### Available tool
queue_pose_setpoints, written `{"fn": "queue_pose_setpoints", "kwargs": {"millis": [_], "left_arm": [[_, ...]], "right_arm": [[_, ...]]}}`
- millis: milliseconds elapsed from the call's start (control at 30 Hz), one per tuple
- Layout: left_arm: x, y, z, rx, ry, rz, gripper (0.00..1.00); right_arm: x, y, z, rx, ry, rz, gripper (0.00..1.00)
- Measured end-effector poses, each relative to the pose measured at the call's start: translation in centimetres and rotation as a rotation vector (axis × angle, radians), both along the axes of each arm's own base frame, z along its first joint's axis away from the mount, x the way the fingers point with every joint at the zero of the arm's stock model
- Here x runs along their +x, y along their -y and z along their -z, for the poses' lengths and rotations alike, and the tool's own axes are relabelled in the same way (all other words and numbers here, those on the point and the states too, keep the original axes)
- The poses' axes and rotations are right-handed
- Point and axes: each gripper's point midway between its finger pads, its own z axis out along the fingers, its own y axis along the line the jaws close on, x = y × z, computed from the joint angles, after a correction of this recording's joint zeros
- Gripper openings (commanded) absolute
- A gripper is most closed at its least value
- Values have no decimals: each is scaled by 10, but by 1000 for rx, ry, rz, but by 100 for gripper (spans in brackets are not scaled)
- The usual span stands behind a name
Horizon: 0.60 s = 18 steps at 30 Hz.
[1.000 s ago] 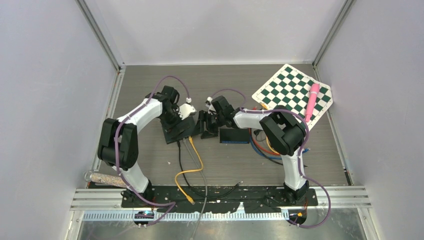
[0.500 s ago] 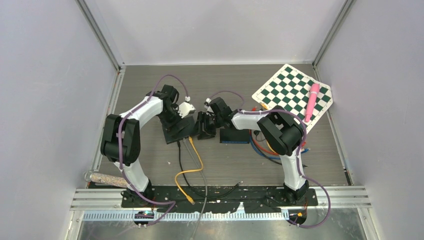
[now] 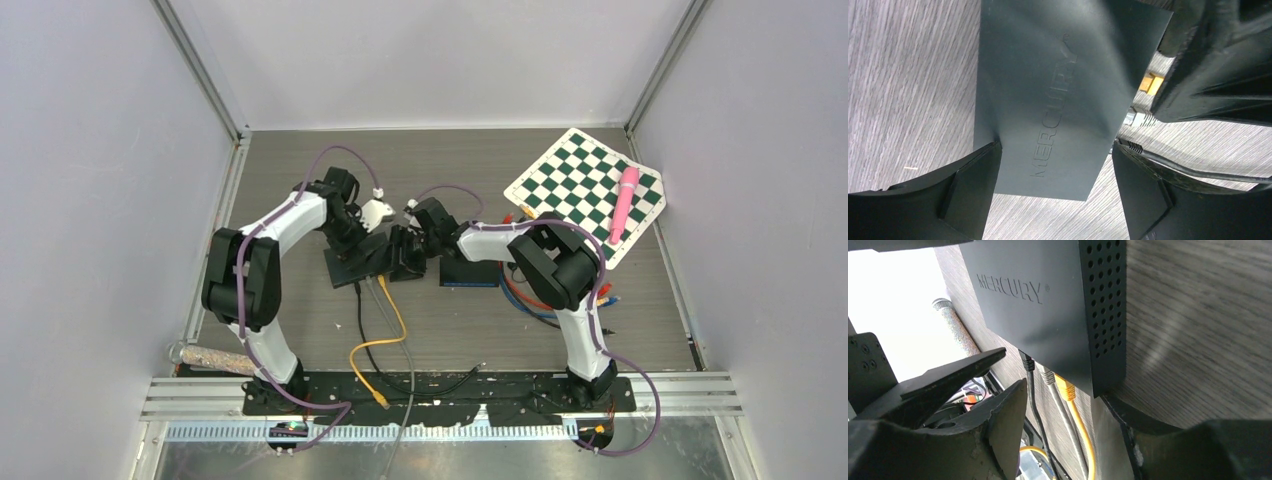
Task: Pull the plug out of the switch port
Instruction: Pull the connector from the switch port.
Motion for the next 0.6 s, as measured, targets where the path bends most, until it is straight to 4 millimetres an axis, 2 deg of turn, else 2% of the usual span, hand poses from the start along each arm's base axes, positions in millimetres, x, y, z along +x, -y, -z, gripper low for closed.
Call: {"fn": "queue_pose_setpoints", "kwargs": {"millis": [333,600], "left_arm": [[-2,9,2,9,11,29,83],[-4,12,2,17,8,36,77]], "right_arm": [[4,-2,5,-11,-5,24,45],[2,-8,6,2,21,17,46]]}}
